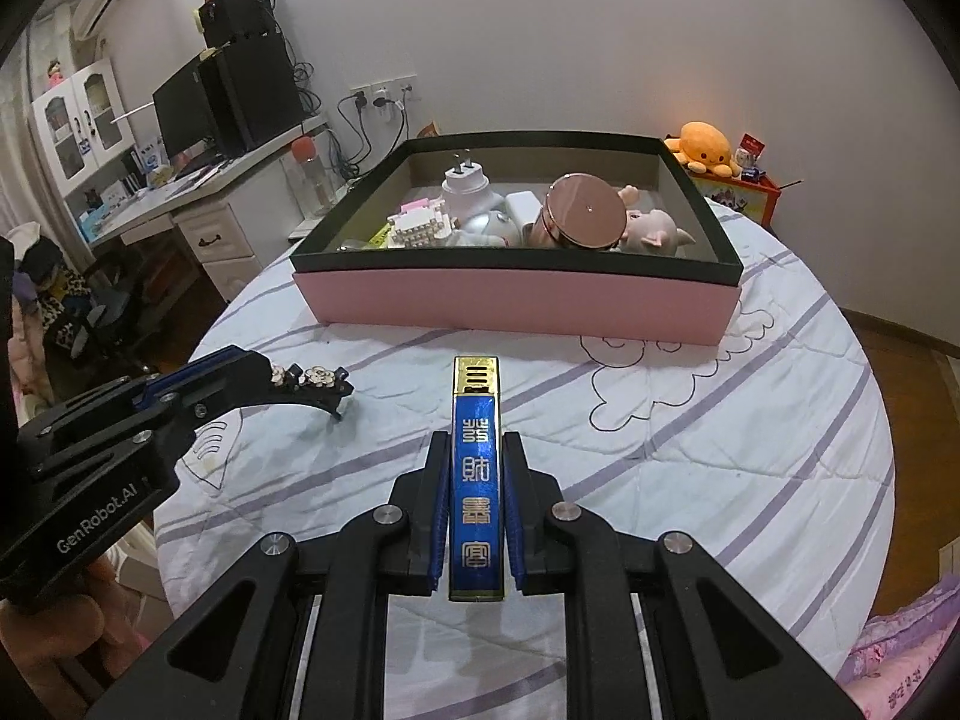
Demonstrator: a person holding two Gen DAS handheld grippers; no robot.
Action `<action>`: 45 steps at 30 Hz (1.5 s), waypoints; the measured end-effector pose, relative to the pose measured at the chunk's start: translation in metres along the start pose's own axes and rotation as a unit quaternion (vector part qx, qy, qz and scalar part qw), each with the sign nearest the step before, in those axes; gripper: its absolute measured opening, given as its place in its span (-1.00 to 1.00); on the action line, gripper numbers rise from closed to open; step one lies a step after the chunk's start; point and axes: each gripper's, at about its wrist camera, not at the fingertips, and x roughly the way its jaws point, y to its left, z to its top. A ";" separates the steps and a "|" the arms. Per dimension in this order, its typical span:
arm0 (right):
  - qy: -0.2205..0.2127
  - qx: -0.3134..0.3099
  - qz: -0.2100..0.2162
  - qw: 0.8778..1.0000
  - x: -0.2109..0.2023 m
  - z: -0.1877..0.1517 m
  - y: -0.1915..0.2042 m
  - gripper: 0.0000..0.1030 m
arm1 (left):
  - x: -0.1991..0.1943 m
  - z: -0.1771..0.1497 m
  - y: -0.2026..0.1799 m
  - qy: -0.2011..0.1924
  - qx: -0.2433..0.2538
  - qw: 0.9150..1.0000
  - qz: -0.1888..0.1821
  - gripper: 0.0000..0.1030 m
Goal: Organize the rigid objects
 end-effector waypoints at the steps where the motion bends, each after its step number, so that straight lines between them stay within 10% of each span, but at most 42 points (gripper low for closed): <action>1: 0.000 0.000 0.000 1.000 -0.001 0.000 0.000 -0.70 | 0.000 0.000 0.001 0.000 -0.001 1.000 -0.001 -0.71; 22: -0.071 -0.027 0.007 0.997 -0.013 0.082 0.004 -0.70 | -0.027 0.085 -0.006 -0.092 0.021 0.996 0.004 -0.71; 42: 0.006 -0.024 -0.007 1.000 0.126 0.154 -0.050 -0.69 | 0.140 0.130 0.024 -0.017 -0.008 1.000 0.015 -0.69; 44: 0.012 -0.026 -0.009 1.000 0.131 0.152 -0.050 -0.69 | 0.146 0.127 0.023 -0.005 -0.008 1.000 0.023 -0.50; 45: 0.007 -0.025 -0.009 1.000 0.130 0.152 -0.051 -0.62 | 0.148 0.125 0.024 0.000 -0.010 1.000 0.027 -0.04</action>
